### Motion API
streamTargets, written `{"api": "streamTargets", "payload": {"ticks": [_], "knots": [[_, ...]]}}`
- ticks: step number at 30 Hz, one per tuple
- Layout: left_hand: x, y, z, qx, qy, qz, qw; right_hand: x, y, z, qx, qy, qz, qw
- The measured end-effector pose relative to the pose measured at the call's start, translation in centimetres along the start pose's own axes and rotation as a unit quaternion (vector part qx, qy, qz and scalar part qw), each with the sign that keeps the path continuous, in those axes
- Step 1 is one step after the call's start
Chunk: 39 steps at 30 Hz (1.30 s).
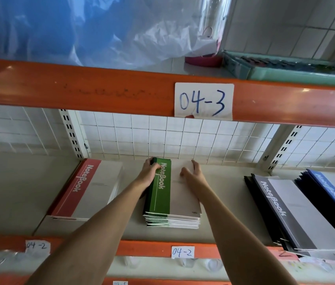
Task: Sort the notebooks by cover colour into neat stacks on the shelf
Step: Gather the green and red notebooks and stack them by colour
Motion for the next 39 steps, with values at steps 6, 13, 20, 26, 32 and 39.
{"api": "streamTargets", "payload": {"ticks": [6,13,20,26,32,39], "knots": [[0.0,0.6,0.0,0.012,-0.025,0.008,1.0,0.0,-0.7,-0.8,0.004,-0.019,0.016,1.0],[-0.1,0.6,0.3,0.021,0.001,0.008,1.0,0.1,-0.3,-0.6,-0.001,-0.011,0.009,1.0],[-0.2,0.7,1.1,0.01,0.011,-0.009,1.0,0.0,0.1,-0.8,0.017,-0.012,0.002,1.0],[0.2,1.5,2.1,-0.017,-0.049,-0.086,0.995,0.1,-0.6,-1.3,0.046,-0.017,0.063,0.997],[-0.3,2.0,4.2,-0.017,-0.043,-0.201,0.979,-0.8,-2.2,1.4,0.009,-0.002,0.188,0.982],[-0.9,2.0,5.9,-0.034,-0.026,-0.21,0.977,-0.2,-2.7,5.9,0.003,-0.079,0.097,0.992]]}}
Point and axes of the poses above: each hand's wrist, its own z-axis away from the middle knuckle, its own x-axis out of the palm, y = z × x, the point moved 9 cm from there along -z, towards the middle knuckle, and after that the axes turned 1 degree about y, right-handed, at the moved point
